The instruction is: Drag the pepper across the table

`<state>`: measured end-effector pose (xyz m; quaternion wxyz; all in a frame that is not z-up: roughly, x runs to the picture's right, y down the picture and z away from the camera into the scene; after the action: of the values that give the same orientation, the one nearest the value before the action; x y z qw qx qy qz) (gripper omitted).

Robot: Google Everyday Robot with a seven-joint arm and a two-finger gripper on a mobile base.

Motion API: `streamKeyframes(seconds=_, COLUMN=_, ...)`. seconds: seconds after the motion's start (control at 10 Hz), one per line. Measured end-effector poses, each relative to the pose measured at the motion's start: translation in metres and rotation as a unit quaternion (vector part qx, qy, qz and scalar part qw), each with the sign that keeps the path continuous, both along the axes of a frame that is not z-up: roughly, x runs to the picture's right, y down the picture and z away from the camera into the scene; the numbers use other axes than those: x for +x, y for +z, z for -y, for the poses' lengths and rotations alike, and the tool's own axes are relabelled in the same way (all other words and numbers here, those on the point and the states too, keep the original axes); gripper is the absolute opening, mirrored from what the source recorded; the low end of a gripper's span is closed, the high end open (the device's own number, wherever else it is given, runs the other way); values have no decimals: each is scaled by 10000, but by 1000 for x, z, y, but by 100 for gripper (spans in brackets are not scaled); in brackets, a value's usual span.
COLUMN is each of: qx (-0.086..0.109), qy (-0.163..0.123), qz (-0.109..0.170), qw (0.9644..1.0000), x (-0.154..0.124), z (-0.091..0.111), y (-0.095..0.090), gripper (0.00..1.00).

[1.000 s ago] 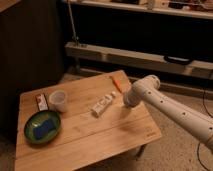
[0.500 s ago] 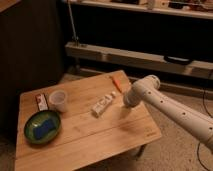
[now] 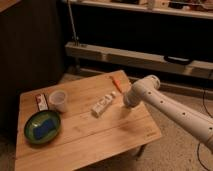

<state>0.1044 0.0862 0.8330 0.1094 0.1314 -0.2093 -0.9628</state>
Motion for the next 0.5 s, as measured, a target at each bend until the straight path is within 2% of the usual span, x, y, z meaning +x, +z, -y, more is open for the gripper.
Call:
streamKeyframes(seconds=0.1, qx=87, qy=36, qz=-30, qw=10000, x=1, z=13, y=0, gripper=80)
streamKeyframes(seconds=0.3, qx=245, qy=50, qz=10, qw=9997, x=5, z=60, y=-4, gripper=80)
streamKeyframes(seconds=0.4, qx=302, qy=28, qz=94, qw=9995, x=6, z=81, y=-5, gripper=80)
streamKeyframes(seconds=0.5, qx=395, qy=-122, qz=331, qw=9986, x=9, z=98, y=-6, gripper=80)
